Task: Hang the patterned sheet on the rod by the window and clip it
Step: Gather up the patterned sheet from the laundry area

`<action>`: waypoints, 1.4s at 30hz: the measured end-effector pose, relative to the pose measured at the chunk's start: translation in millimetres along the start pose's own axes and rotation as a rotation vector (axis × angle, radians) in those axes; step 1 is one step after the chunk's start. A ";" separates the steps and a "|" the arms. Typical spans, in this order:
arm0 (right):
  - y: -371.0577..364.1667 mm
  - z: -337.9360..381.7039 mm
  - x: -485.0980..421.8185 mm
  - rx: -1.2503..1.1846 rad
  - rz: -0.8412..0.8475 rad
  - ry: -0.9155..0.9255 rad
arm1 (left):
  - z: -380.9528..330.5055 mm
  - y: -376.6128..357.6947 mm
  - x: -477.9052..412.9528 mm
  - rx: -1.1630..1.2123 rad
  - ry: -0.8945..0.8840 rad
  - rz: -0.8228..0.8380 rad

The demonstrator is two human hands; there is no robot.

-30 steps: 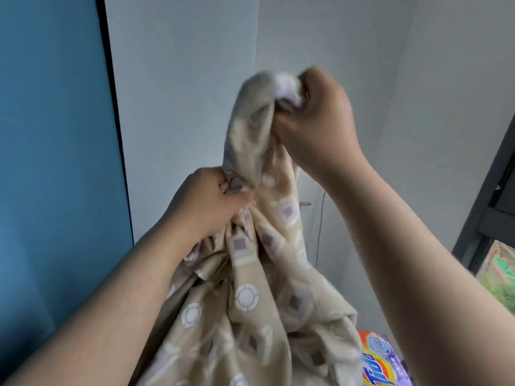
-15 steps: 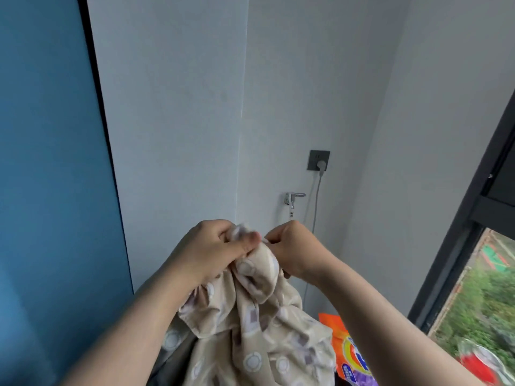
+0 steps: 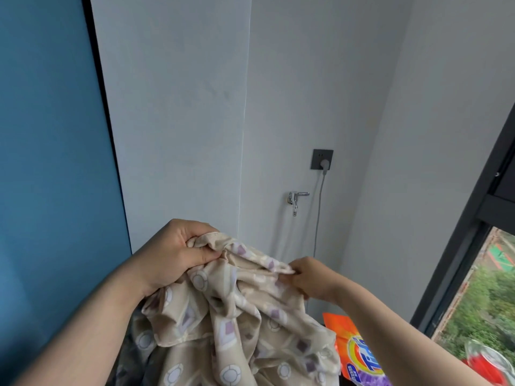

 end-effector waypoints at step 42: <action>106.7 48.1 29.2 -0.402 -0.665 0.218 | -20.6 27.4 -9.5 -0.222 -0.109 -0.576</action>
Point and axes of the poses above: each hand's wrist, its own x-axis away from the middle knuckle, its own y-axis out of the back of the hand, z = x × y, the point moved 4 cm from there along -x, towards the middle knuckle, and after that the axes turned 14 degrees about y, right-handed, at the moved point
